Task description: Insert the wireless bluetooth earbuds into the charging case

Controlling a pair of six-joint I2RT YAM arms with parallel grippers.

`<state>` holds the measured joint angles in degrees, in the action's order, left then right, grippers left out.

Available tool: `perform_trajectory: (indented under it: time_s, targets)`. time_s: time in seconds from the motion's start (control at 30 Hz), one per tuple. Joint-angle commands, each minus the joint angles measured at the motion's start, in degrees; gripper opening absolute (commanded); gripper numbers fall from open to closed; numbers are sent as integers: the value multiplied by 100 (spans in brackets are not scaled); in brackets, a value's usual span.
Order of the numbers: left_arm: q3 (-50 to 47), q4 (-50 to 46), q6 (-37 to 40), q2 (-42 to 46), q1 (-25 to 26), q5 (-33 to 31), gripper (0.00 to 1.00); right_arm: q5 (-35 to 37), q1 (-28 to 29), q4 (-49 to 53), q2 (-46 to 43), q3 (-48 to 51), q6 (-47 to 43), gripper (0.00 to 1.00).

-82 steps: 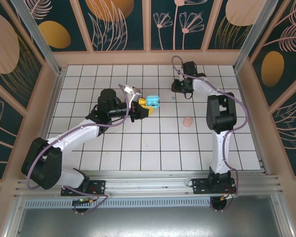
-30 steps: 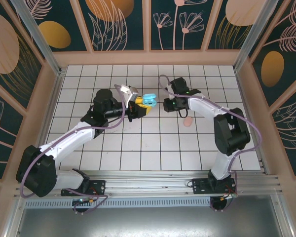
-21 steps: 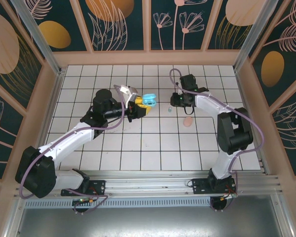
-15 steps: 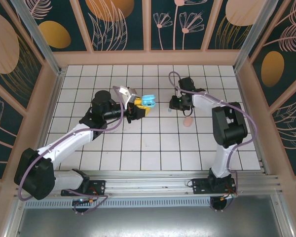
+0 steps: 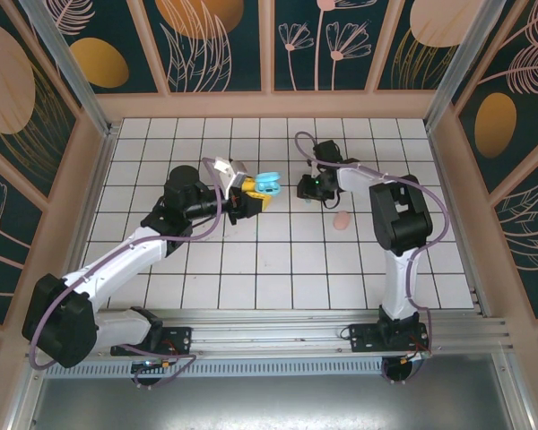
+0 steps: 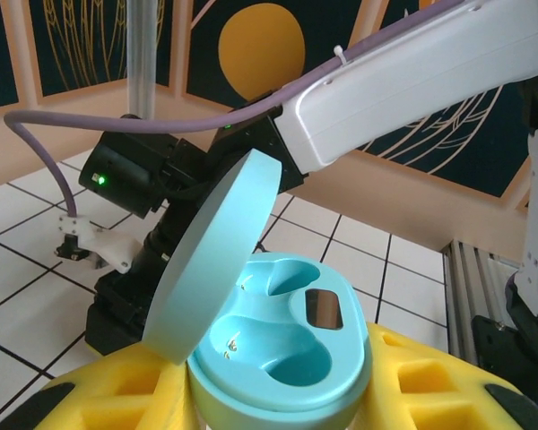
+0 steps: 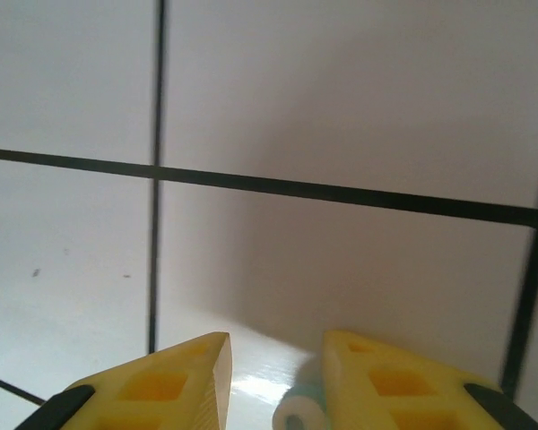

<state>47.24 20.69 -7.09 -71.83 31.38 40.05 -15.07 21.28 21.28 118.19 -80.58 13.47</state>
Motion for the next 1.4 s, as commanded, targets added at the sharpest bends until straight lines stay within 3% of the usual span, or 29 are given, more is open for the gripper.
perform_trajectory:
  time_s: [0.0, 0.3, 0.63, 0.87, 1.37]
  targets:
    - [-33, -47, 130, 143, -35, -42, 0, -1, 368, 158, 85, -238, -462, 32]
    - [-5, -99, 130, 156, -41, -72, 0, 109, 756, 229, -233, 177, -497, 32]
    - [-5, -9, 76, 117, -38, -33, 0, 338, 705, 160, -1100, 502, -375, 30]
    - [-66, -4, 39, 202, -38, -41, 0, 360, 439, 204, -960, 341, 234, 29]
    - [-139, -90, 63, 328, -39, -81, 0, 557, 415, 250, -458, 308, -50, 26]
